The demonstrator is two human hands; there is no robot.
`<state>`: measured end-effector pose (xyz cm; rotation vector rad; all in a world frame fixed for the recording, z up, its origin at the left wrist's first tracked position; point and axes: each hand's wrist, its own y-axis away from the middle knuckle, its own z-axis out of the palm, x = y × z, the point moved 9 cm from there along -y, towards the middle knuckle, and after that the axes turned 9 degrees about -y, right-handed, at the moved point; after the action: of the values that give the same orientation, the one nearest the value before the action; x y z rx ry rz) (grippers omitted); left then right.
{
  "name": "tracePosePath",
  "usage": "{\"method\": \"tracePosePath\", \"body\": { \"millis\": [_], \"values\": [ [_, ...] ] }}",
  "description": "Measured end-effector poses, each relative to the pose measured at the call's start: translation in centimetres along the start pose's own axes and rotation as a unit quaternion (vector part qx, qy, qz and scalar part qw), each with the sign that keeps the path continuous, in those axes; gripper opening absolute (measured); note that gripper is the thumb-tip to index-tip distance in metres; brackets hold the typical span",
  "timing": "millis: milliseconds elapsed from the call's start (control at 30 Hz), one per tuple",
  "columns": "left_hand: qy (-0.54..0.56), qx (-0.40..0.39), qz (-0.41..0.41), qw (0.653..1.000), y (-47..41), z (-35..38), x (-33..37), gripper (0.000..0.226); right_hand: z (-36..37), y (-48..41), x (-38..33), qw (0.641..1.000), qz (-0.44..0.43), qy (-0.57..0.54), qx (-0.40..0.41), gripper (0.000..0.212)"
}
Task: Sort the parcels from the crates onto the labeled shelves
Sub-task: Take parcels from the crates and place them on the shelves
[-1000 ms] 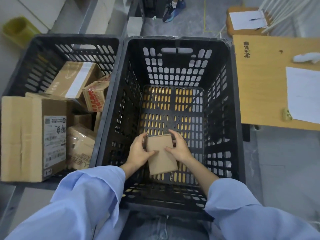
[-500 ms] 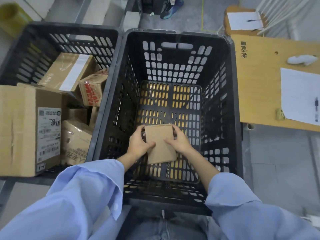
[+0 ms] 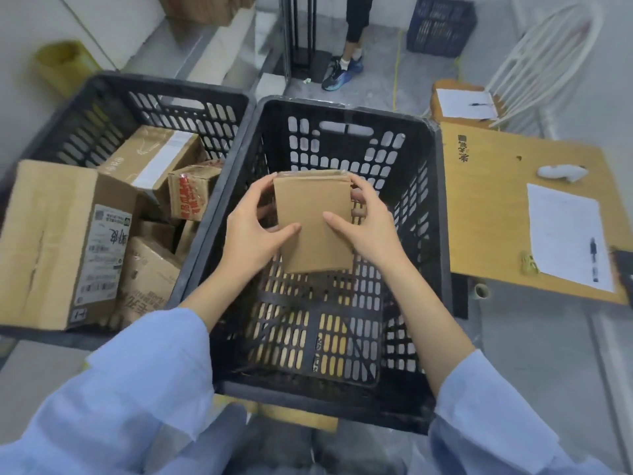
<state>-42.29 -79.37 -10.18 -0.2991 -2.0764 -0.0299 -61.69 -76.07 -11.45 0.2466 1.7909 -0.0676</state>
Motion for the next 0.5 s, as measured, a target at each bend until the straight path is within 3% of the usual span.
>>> {"method": "tracePosePath", "body": {
  "millis": [300, 400, 500],
  "values": [
    [0.054, 0.065, 0.039, 0.996, 5.0, -4.4, 4.9, 0.065, 0.2, 4.4, -5.6, 0.992, -0.114, 0.028, -0.043, 0.078],
    [0.061, 0.117, 0.032, 0.991, 7.5, -5.5, 5.3, 0.071, 1.3, 6.2, -5.9, 0.99, -0.104, -0.031, -0.092, 0.077],
    [0.053, 0.164, 0.03, 0.985, 10.5, -6.8, 5.8, 0.075, 2.5, 8.3, -6.8, 0.983, -0.106, -0.08, -0.126, 0.062]
  ]
}}
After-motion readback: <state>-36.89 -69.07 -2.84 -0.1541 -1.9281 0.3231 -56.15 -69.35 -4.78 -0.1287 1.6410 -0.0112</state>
